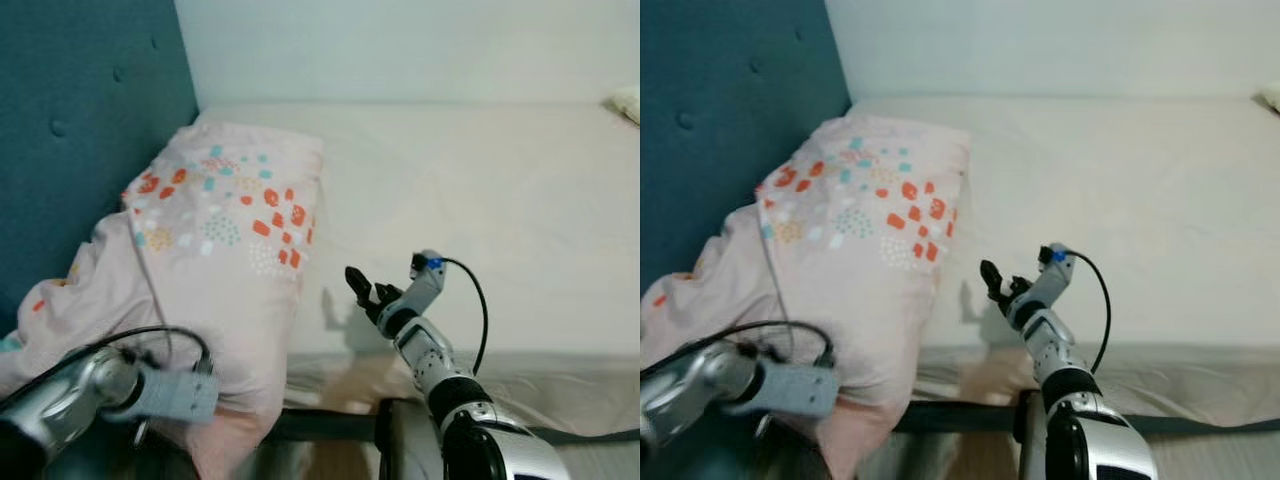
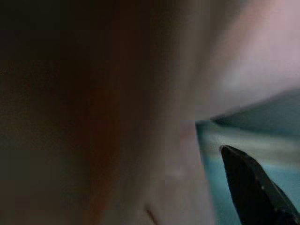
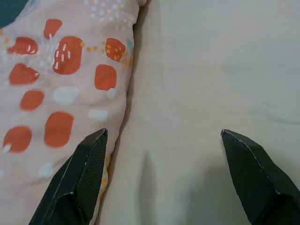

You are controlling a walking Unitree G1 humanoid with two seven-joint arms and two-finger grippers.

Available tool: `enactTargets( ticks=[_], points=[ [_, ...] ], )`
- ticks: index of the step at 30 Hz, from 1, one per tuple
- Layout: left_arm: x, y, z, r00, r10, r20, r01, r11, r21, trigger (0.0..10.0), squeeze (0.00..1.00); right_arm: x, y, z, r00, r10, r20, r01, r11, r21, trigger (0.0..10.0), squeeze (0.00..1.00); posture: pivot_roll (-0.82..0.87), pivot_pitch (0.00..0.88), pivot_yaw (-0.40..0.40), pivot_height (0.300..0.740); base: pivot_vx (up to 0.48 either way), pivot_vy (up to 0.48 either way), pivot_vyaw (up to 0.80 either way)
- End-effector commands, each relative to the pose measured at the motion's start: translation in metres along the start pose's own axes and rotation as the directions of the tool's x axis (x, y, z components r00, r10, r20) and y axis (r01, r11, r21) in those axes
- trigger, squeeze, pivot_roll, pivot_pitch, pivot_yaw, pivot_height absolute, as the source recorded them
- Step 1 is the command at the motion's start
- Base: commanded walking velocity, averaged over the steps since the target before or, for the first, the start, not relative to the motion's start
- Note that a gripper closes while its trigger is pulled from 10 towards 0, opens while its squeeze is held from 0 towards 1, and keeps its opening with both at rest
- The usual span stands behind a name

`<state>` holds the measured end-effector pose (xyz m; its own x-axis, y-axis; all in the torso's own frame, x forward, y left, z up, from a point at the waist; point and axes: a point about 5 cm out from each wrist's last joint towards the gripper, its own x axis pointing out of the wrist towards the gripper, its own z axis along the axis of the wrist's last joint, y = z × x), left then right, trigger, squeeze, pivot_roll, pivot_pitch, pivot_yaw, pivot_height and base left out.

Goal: Clean up the room

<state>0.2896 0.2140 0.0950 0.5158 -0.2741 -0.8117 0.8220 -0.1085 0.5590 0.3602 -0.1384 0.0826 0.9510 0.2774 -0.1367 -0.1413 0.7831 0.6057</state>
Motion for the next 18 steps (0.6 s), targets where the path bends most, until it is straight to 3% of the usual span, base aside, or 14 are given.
enactTargets(
  ticks=[1, 5, 7, 8, 10, 14, 18],
  points=[
    [0.000, 0.011, 0.001, 0.996, 0.083, -0.008, -0.083, 0.996, 0.021, 10.0, 0.00, -0.001, -0.001, -0.001, 1.000, -0.010, 0.003, 0.010, 1.000, 0.004, 10.0, 0.00, 0.10, 0.064, -0.024, 0.445, 0.000, 0.000, 0.00],
    [-0.003, 0.040, 0.004, 0.957, 0.291, -0.006, -0.291, 0.957, 0.015, 10.0, 0.00, -0.003, -0.004, -0.002, 1.000, -0.017, 0.006, 0.017, 1.000, 0.003, 10.0, 0.00, 0.10, 0.067, -0.021, 0.445, 0.000, 0.000, 0.00],
    [-0.010, 0.058, 0.000, 0.912, 0.409, -0.031, -0.410, 0.912, -0.026, 10.0, 0.00, -0.004, -0.005, -0.002, 1.000, -0.019, 0.007, 0.019, 1.000, 0.004, 10.0, 0.00, 0.10, 0.067, -0.023, 0.445, 0.000, 0.000, 0.00],
    [-0.010, 0.058, 0.000, 0.912, 0.409, -0.031, -0.410, 0.912, -0.026, 10.0, 0.00, -0.004, -0.005, -0.002, 1.000, -0.019, 0.007, 0.019, 1.000, 0.004, 10.0, 0.00, 0.10, 0.067, -0.023, 0.445, 0.000, 0.000, 0.00],
    [-0.015, 0.072, -0.002, 0.872, 0.488, -0.040, -0.489, 0.872, -0.028, 10.0, 0.00, -0.004, -0.005, -0.003, 1.000, -0.020, 0.005, 0.020, 1.000, 0.005, 10.0, 0.00, 0.10, 0.068, -0.024, 0.445, 0.000, 0.000, 0.00],
    [-0.017, 0.087, -0.005, 0.830, 0.556, -0.054, -0.557, 0.831, -0.001, 10.0, 0.00, -0.004, -0.003, -0.007, 1.000, -0.017, -0.002, 0.017, 1.000, 0.008, 10.0, 0.00, 0.10, 0.071, -0.023, 0.445, 0.000, 0.000, 0.00],
    [-0.010, 0.088, 0.000, 0.830, 0.556, -0.040, -0.557, 0.831, -0.004, 10.0, 0.00, -0.004, -0.002, -0.007, 1.000, -0.015, -0.002, 0.015, 1.000, 0.009, 10.0, 0.00, 0.10, 0.072, -0.021, 0.445, 0.000, 0.000, 0.00]
  ],
)
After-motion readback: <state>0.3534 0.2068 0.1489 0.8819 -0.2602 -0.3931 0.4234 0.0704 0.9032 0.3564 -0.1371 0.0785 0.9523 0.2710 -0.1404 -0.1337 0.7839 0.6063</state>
